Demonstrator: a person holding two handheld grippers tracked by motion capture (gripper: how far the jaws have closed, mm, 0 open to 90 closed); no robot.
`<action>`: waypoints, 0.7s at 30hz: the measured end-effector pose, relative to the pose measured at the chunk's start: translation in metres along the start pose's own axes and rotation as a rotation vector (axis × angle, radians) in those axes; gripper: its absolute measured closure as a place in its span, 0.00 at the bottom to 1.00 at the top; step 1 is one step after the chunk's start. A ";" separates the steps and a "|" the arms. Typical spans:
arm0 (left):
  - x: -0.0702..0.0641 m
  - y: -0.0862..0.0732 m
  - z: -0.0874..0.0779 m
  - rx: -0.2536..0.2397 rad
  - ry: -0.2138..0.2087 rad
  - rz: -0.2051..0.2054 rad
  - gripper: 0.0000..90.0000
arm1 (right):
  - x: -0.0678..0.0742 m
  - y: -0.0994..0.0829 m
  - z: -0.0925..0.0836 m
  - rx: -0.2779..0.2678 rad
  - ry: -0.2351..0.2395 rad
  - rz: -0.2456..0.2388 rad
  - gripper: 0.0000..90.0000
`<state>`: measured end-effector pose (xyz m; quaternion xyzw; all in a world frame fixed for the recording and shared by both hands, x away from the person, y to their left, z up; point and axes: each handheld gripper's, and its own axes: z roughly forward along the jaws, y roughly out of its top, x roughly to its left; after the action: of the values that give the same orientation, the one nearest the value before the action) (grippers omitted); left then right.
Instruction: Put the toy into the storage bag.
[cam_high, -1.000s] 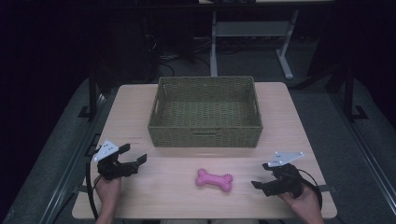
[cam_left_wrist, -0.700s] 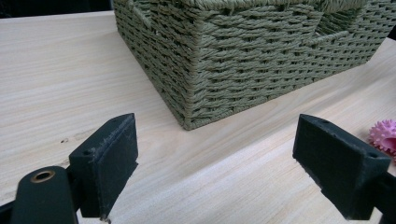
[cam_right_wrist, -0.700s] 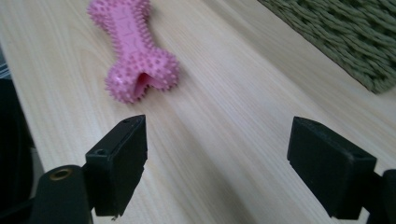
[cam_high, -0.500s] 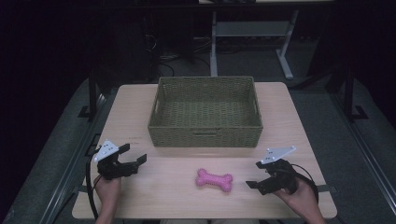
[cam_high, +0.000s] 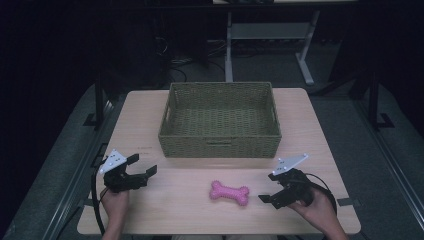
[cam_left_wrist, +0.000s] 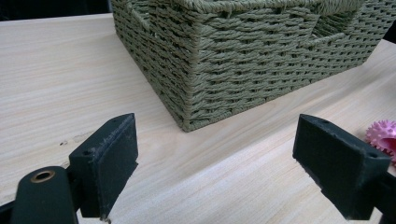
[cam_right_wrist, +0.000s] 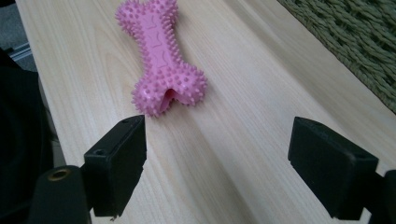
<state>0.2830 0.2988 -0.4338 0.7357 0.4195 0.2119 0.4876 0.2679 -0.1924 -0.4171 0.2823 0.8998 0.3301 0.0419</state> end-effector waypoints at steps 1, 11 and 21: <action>0.000 0.000 0.000 -0.001 0.000 0.002 0.15 | 0.000 0.001 0.000 0.002 0.000 -0.005 0.21; 0.002 0.000 -0.002 -0.002 0.006 -0.003 0.15 | 0.005 0.017 0.003 0.030 0.018 -0.048 0.21; 0.003 0.000 -0.003 -0.003 0.004 -0.007 0.15 | 0.008 0.033 0.008 0.063 0.032 -0.103 0.22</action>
<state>0.2821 0.3027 -0.4325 0.7333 0.4225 0.2122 0.4886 0.2789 -0.1627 -0.4022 0.2316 0.9236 0.3035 0.0356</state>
